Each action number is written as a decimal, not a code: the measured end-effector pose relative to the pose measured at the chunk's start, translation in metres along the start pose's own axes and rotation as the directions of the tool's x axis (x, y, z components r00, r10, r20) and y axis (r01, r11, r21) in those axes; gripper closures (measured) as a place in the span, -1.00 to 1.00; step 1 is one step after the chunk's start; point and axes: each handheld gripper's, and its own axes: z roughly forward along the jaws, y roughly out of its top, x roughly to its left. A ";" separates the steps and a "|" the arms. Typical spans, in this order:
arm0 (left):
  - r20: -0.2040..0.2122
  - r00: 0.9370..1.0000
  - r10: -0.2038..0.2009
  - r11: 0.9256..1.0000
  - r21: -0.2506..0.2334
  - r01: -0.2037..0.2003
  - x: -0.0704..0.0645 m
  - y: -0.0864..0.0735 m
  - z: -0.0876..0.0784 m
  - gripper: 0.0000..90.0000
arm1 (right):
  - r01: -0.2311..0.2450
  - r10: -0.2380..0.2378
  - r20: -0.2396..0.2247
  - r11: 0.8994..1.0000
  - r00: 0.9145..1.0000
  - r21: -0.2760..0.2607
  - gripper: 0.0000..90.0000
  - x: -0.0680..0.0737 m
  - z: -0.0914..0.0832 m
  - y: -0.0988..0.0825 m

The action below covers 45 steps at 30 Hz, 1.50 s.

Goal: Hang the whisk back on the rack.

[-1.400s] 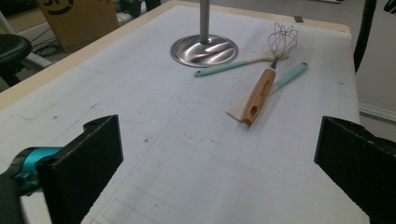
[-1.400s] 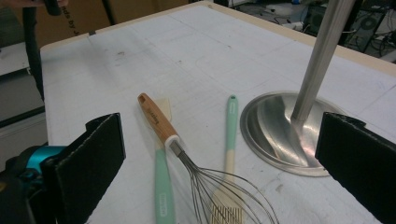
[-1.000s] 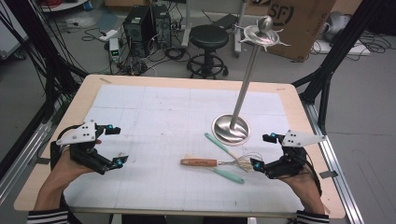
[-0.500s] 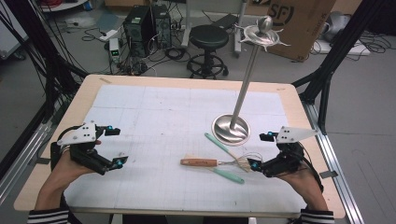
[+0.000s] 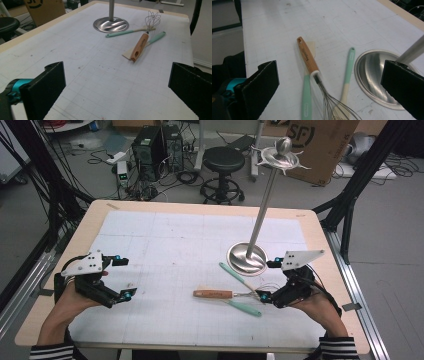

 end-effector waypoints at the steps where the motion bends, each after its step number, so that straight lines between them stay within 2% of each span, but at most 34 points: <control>1: -0.001 1.000 -0.002 1.000 -0.001 0.002 0.000 0.000 0.000 -0.96 | 0.002 -0.002 -0.004 1.000 1.000 0.015 -1.00 0.000 0.002 0.001; 8: 0.001 1.000 -0.003 1.000 -0.001 0.003 0.001 -0.001 0.000 -0.96 | 0.040 -0.037 -0.036 0.997 0.999 0.066 -1.00 -0.001 0.017 0.008; 13: -0.001 1.000 -0.009 1.000 0.001 0.009 0.002 -0.002 0.000 -0.96 | 0.075 -0.068 -0.065 0.991 0.996 0.110 -1.00 0.000 0.029 0.015; 19: 0.002 1.000 -0.009 1.000 -0.002 0.009 0.002 -0.002 0.000 -0.96 | 0.083 -0.070 -0.090 0.985 0.993 0.149 -1.00 0.000 0.044 0.018; 23: 0.004 1.000 -0.012 1.000 -0.002 0.012 0.002 -0.002 0.000 -0.96 | 0.086 -0.062 -0.141 0.981 0.988 0.171 -1.00 0.002 0.058 0.018; 26: 0.006 1.000 -0.011 1.000 0.005 0.011 0.002 -0.002 0.001 -0.96 | 0.086 -0.057 -0.162 0.980 0.985 0.180 -1.00 0.003 0.066 0.019; 31: 0.005 1.000 -0.012 1.000 0.005 0.012 0.003 -0.003 0.001 -0.96 | 0.086 -0.052 -0.176 0.977 0.983 0.195 -1.00 0.003 0.081 0.018; 45: 0.008 1.000 -0.011 1.000 0.003 0.011 0.002 -0.002 0.001 -0.96 | 0.122 -0.064 -0.199 0.948 0.978 0.294 -1.00 0.008 0.117 0.020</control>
